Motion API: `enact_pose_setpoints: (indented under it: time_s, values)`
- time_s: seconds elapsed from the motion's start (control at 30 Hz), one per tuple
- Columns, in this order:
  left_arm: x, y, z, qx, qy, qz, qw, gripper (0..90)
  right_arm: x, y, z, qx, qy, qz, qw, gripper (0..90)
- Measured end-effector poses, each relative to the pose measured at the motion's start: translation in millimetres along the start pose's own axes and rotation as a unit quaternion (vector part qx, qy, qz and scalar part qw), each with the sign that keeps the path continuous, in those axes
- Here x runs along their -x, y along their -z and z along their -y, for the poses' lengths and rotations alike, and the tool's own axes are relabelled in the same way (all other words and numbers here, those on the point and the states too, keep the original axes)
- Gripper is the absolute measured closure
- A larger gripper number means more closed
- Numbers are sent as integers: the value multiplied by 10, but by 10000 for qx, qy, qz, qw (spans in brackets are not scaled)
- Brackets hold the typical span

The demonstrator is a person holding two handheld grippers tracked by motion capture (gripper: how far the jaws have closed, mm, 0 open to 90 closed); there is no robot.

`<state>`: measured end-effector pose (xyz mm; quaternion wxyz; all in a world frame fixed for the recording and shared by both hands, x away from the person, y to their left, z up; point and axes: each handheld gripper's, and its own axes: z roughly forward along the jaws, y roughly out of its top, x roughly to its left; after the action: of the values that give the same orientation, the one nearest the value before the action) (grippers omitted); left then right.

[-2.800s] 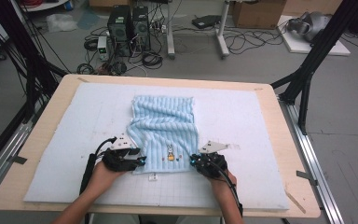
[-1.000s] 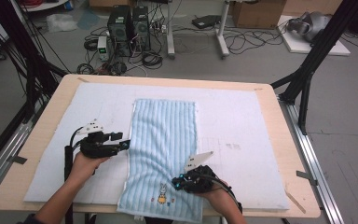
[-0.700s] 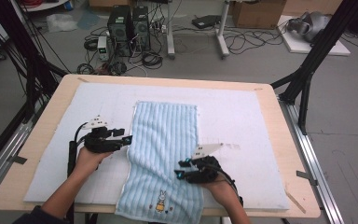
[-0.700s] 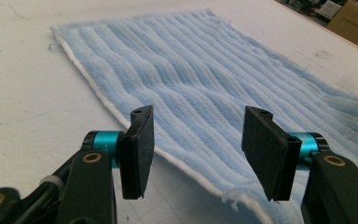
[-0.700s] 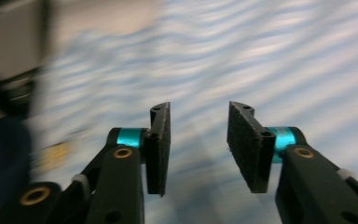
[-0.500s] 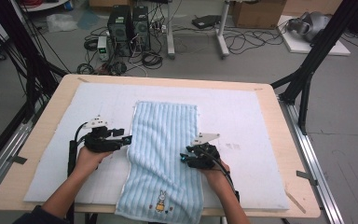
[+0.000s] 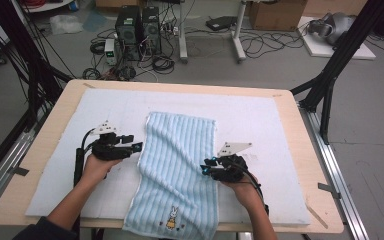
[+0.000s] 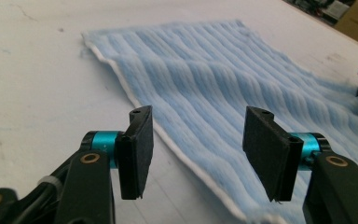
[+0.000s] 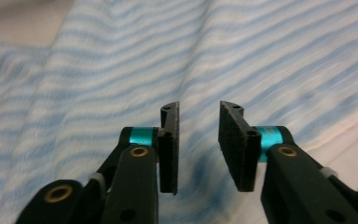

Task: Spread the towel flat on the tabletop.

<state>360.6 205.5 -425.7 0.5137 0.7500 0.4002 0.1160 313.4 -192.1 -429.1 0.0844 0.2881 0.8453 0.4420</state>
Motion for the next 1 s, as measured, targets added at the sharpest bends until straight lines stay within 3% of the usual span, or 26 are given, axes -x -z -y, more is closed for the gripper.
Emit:
enact_pose_setpoints:
  time_s: [0.17,0.37,0.5,0.6,0.7,0.77,0.8,0.83,0.87,0.93,1.0]
  values:
    - [-62,-174,-174,33,33,-80,10000,416,64,29,15,50,-76,468,9989,563]
    - [-193,-580,-399,-281,83,-394,9988,399,92,21,18,63,-98,830,9965,499]
    - [-289,-787,-426,-613,119,-656,9959,394,145,16,14,158,-267,1100,9934,464]
    - [-330,-861,-388,-638,163,-789,9947,399,221,7,2,189,-410,1382,9894,463]
    - [-328,-922,-332,-870,123,-720,9935,411,364,-51,-48,166,-601,1556,9859,463]
    - [-290,-950,-320,-939,-36,-715,9930,428,473,-139,-103,106,-749,1631,9837,461]
    - [-265,-963,-316,-956,-169,-737,9925,449,521,-196,-132,91,-794,1666,9828,461]
    - [-265,-963,-316,-956,-169,-737,9925,482,563,-256,-162,71,-816,1680,9824,461]
    - [-244,-970,-316,-1013,-371,-802,9909,482,563,-256,-162,71,-816,1680,9824,461]
    - [-232,-968,-316,-1028,-487,-865,9897,610,662,-444,-242,-131,-918,1843,9785,465]
    - [-249,-951,-315,-1037,-436,-633,9916,794,727,-539,-270,-258,-969,1938,9759,491]
